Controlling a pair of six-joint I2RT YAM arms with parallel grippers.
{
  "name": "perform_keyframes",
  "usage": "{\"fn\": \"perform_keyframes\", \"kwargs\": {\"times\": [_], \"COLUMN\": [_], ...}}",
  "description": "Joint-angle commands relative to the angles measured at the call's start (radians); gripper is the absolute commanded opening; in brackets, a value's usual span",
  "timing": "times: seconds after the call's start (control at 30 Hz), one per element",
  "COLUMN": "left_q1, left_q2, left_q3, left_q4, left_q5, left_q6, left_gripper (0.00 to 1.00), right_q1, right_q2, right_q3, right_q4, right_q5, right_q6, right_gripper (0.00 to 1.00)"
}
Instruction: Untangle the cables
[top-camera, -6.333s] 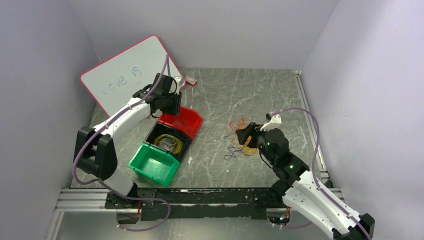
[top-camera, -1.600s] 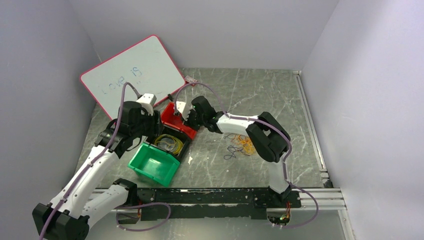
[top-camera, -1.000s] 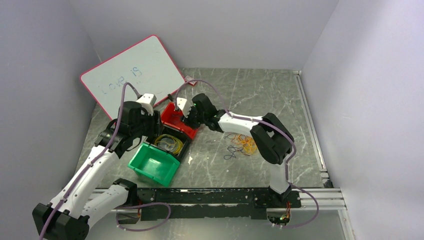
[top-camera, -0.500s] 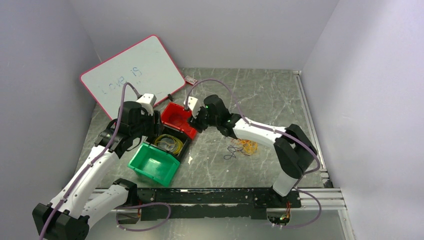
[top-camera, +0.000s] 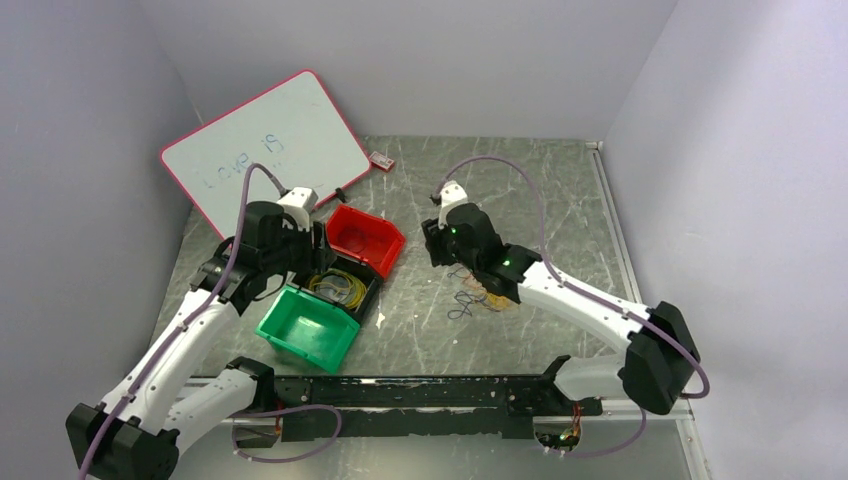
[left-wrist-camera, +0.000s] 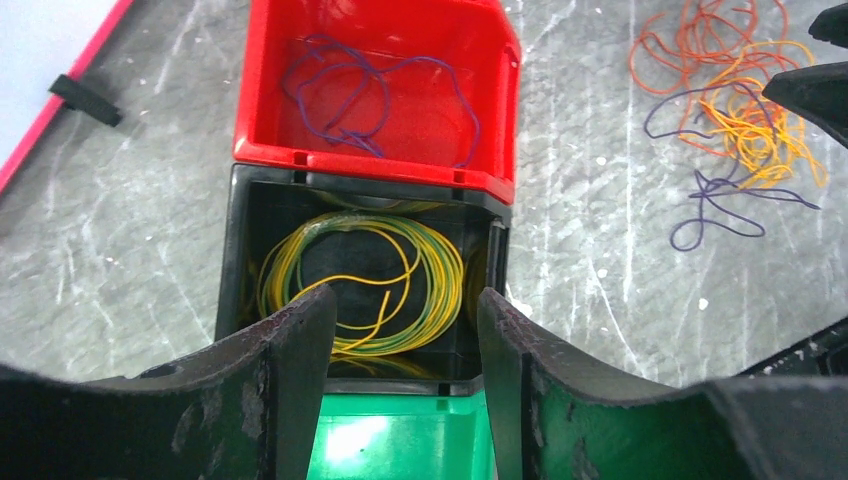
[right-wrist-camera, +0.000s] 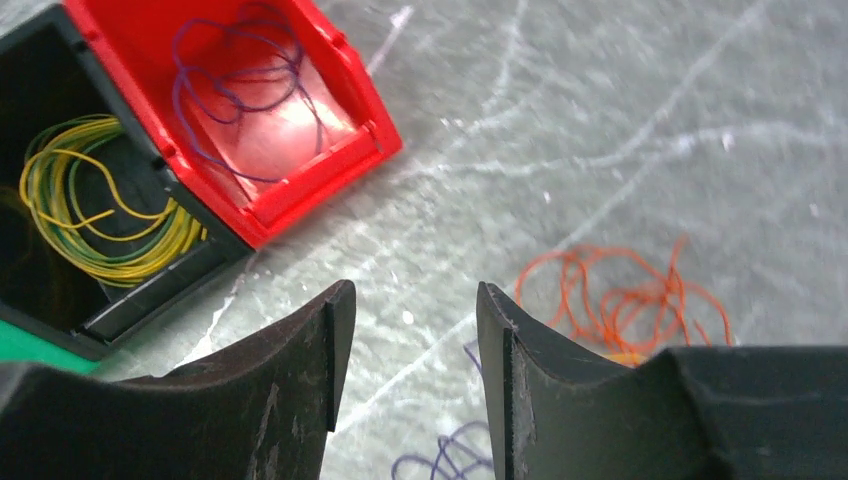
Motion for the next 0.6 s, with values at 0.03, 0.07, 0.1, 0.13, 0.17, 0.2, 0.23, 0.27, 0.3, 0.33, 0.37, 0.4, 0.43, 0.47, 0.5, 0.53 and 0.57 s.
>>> {"fn": "perform_keyframes", "kwargs": {"times": [0.03,0.07,0.1,0.13,0.17,0.2,0.23,0.27,0.3,0.33,0.37,0.4,0.43,0.47,0.5,0.53,0.57], "left_q1": [0.006,0.0,-0.008,-0.022,-0.041,-0.065,-0.094,-0.126,-0.16,-0.189,-0.214,-0.23,-0.239,-0.248,-0.249,-0.252,-0.254], "left_q2": [0.017,0.02,0.024,0.026,0.029,0.031,0.033,0.036,0.042,0.048,0.056,0.063,0.071,0.078,0.083,0.087,0.091], "left_q3": [-0.001,-0.002,-0.005,-0.007,-0.009,-0.009,-0.01,-0.013,-0.014,-0.015,-0.019,-0.025,-0.031,-0.037,-0.042,-0.046,-0.047], "left_q4": [0.062,0.067,0.076,0.083,0.091,0.097,0.102,0.109,0.115,0.123,0.132,0.142,0.155,0.166,0.174,0.18,0.184], "left_q5": [0.109,0.114,0.119,0.119,0.112,0.101,0.081,0.059,0.035,0.014,0.003,-0.004,-0.003,-0.003,-0.001,0.0,0.003], "left_q6": [-0.01,-0.014,-0.023,-0.03,-0.044,-0.052,-0.067,-0.08,-0.093,-0.105,-0.117,-0.126,-0.134,-0.14,-0.142,-0.142,-0.142], "left_gripper": [0.58,0.57,0.56,0.56,0.56,0.56,0.56,0.56,0.56,0.56,0.56,0.56,0.56,0.56,0.56,0.56,0.56], "right_q1": [-0.003,-0.003,-0.005,-0.003,-0.002,0.001,0.007,0.015,0.023,0.034,0.047,0.06,0.076,0.085,0.092,0.095,0.098], "right_q2": [-0.06,-0.061,-0.06,-0.058,-0.057,-0.058,-0.071,-0.086,-0.102,-0.119,-0.135,-0.147,-0.157,-0.163,-0.167,-0.171,-0.173], "right_q3": [0.012,0.019,0.025,0.035,0.046,0.05,0.048,0.042,0.033,0.024,0.016,0.008,-0.001,-0.012,-0.027,-0.042,-0.058], "right_q4": [-0.279,-0.313,-0.348,-0.389,-0.43,-0.467,-0.492,-0.511,-0.525,-0.536,-0.549,-0.562,-0.579,-0.584,-0.583,-0.58,-0.578], "right_q5": [0.122,0.106,0.089,0.079,0.072,0.068,0.061,0.05,0.038,0.025,0.017,0.016,0.017,0.014,0.01,0.007,0.006], "right_q6": [0.226,0.244,0.254,0.267,0.281,0.297,0.315,0.339,0.358,0.377,0.396,0.414,0.428,0.44,0.447,0.453,0.459], "right_gripper": [0.51,0.51,0.51,0.51,0.51,0.5,0.5,0.5,0.49,0.49,0.49,0.49,0.49,0.49,0.49,0.49,0.49]}}
